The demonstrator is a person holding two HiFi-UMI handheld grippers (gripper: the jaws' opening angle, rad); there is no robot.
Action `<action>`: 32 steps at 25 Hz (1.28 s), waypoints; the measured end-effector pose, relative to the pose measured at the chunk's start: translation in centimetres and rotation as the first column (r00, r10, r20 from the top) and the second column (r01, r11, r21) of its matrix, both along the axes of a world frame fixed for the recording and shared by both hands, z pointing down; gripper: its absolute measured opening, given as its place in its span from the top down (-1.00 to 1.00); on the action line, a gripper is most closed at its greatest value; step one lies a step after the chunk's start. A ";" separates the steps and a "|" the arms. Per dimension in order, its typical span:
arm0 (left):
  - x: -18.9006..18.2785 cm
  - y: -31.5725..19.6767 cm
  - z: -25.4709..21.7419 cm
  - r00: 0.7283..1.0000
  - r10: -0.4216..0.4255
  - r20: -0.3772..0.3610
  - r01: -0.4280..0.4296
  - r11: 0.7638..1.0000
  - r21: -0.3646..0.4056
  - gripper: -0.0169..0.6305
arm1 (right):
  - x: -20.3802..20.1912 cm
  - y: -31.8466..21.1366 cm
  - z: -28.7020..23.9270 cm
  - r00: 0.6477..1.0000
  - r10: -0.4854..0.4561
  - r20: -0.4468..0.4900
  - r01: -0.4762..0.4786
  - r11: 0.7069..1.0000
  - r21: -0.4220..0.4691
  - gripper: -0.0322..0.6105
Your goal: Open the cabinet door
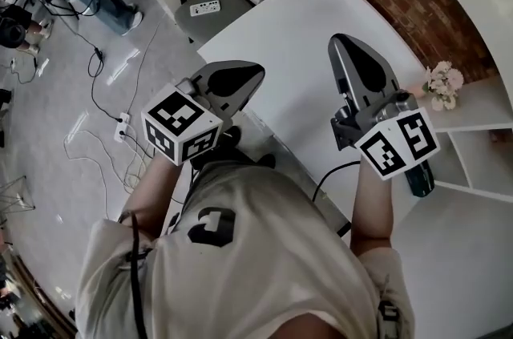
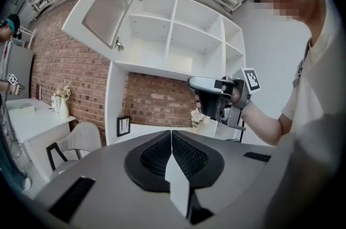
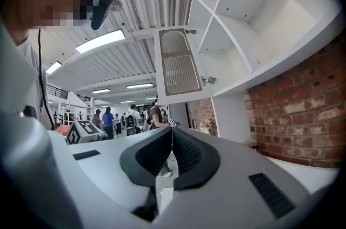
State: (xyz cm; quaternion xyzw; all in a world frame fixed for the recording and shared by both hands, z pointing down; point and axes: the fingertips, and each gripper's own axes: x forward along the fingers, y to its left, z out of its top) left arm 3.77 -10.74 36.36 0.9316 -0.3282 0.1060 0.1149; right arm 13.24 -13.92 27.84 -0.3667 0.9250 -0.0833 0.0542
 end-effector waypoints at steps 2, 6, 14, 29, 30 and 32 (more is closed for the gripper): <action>-1.2 -0.1 -0.3 1.000 -0.028 0.000 0.028 1.000 0.011 0.90 | -1.0 0.0 0.1 1.000 -0.020 0.005 0.020 1.000 -0.004 0.81; -3.2 -0.1 -0.7 0.999 -0.040 -0.017 0.040 0.999 0.033 0.90 | -3.0 0.4 0.1 0.999 -0.030 -0.015 0.030 1.000 0.002 0.81; -8.3 -0.2 0.9 1.000 0.014 -0.023 -0.013 1.000 0.007 0.90 | -9.5 -0.2 1.1 0.996 0.015 -0.089 -0.015 1.000 -0.004 0.81; -19.0 -1.0 0.2 0.999 0.000 -0.043 0.000 1.000 0.010 0.90 | -20.5 -1.0 1.7 0.999 0.017 -0.050 -0.019 0.999 -0.046 0.81; -19.3 -1.2 -0.2 0.999 -0.005 -0.041 0.005 1.000 0.019 0.90 | -21.1 -0.9 1.5 0.999 0.008 -0.047 -0.010 0.999 -0.047 0.81; -19.6 -1.3 -1.2 0.999 -0.009 -0.040 0.011 0.999 0.039 0.90 | -22.0 -0.7 1.3 0.999 -0.003 -0.047 0.001 0.999 -0.051 0.81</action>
